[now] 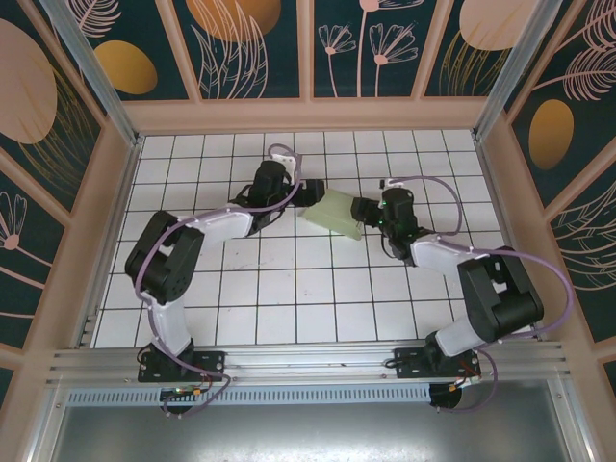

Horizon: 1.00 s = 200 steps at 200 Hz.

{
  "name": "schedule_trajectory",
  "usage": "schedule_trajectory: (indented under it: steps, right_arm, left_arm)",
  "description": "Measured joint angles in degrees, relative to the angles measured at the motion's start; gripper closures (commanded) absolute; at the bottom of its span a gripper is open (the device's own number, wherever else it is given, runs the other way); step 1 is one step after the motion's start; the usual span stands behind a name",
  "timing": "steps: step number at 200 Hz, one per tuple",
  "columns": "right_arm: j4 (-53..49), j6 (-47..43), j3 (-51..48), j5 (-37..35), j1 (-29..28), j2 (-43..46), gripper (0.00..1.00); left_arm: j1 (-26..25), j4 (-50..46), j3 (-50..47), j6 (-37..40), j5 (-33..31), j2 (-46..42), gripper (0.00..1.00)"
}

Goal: Fold the paper box

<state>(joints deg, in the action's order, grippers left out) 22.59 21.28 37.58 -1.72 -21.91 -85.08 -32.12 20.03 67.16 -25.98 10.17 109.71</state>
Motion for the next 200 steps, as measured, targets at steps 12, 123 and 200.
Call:
schedule_trajectory:
  steps: [12, 123, 200]
  right_arm:
    - [0.5, 2.08, -0.72, 3.15, 1.42, 0.35, 0.32]
    - [0.37, 9.4, 6.29, 21.49, 5.07, -13.84, 0.35]
    - [-0.11, 7.06, 11.04, 23.74, 7.13, -18.08, 0.3]
  left_arm:
    - [0.0, -2.27, 1.62, -0.04, 1.4, 2.01, 0.31]
    - [-0.09, -2.36, -4.13, -3.85, 8.83, 2.78, 0.53]
    - [-0.94, -4.81, -7.96, -4.79, 3.78, -2.82, 0.19]
